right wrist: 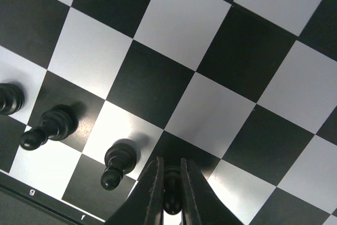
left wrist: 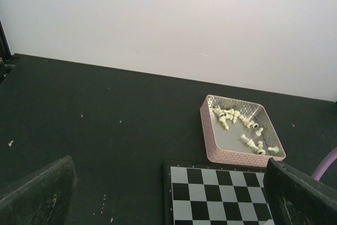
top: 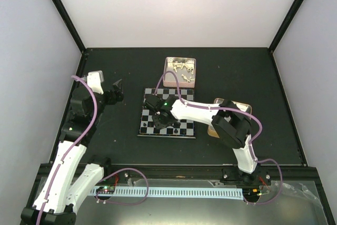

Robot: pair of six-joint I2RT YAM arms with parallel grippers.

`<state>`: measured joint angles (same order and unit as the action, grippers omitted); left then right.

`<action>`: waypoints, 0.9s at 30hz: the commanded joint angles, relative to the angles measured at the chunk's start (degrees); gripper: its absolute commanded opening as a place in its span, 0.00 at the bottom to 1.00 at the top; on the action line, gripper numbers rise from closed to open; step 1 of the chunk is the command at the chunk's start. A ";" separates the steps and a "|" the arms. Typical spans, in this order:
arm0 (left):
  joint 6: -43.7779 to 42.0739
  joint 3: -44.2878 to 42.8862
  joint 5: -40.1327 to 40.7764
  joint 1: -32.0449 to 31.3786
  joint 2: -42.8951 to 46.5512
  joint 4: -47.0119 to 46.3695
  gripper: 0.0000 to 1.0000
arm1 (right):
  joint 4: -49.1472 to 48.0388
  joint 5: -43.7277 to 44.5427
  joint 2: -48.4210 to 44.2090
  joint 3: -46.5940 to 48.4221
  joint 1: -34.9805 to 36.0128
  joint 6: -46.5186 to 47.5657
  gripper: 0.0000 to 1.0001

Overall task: Set up the chess pieces on the board
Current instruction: Place the chess piece on the chessboard.

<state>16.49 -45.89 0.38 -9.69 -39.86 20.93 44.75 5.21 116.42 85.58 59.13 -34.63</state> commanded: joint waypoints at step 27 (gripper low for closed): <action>-1.17 -0.16 1.07 -0.34 9.26 -2.40 0.99 | 6.41 23.19 -35.09 -15.49 -4.56 -6.85 0.38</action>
<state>16.43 -45.93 1.93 -9.72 -32.47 20.82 46.98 18.28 88.71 75.77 57.28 -38.02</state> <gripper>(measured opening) 0.989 0.365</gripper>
